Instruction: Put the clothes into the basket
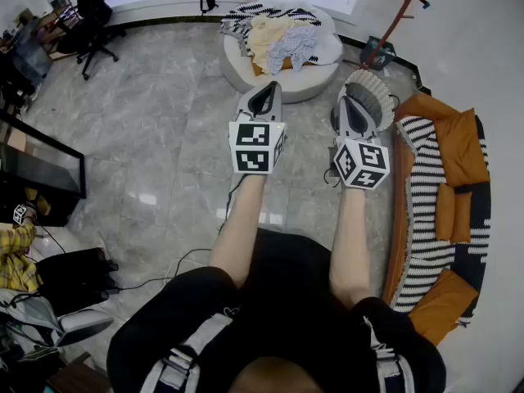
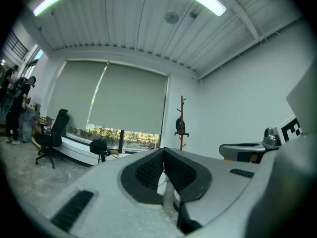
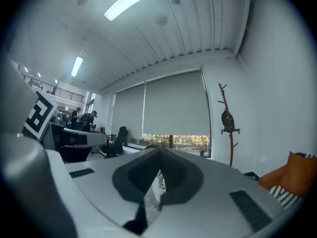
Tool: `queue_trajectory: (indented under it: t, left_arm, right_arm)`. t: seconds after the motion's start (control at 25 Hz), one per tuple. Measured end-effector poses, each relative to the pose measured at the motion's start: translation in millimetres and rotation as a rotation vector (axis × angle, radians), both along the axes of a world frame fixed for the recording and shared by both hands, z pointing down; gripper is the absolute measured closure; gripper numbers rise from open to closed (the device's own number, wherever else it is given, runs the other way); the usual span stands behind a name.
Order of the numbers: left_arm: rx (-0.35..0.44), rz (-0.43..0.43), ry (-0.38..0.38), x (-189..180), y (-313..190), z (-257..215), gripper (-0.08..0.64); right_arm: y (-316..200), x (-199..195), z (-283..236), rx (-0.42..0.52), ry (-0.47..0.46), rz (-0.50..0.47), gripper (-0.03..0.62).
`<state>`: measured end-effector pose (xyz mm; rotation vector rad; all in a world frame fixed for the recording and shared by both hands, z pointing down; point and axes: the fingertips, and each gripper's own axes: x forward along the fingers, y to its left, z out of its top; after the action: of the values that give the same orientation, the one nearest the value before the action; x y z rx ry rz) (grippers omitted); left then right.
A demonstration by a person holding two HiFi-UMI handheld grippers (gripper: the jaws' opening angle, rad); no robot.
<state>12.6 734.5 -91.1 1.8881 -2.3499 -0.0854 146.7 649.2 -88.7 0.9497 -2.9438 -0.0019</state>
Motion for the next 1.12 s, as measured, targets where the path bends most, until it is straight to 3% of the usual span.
queue_trajectory:
  t: [0.36,0.52,0.76,1.12]
  left_arm:
    - [0.008,0.018,0.004,-0.1,-13.8,-7.0,0.552]
    - [-0.027,0.004,0.001,-10.1,-23.7,2.3,0.552]
    - [-0.055,-0.014,0.016,-34.5,-38.6,14.7,0.552]
    - [-0.015,-0.028,-0.008,-73.6,-68.6,4.0,0.552]
  right_arm:
    - [-15.2,7.0,-19.2,-0.009,-0.085,0.01,0.583]
    - [-30.7,10.7,-24.2,-0.022,-0.121,0.027,0.583]
    - [-51.5,-10.0,-31.9,-0.015,-0.155,0.009,0.583]
    - [-97.8,-45.2,-37.1,0.004,-0.207,-0.035,0.583]
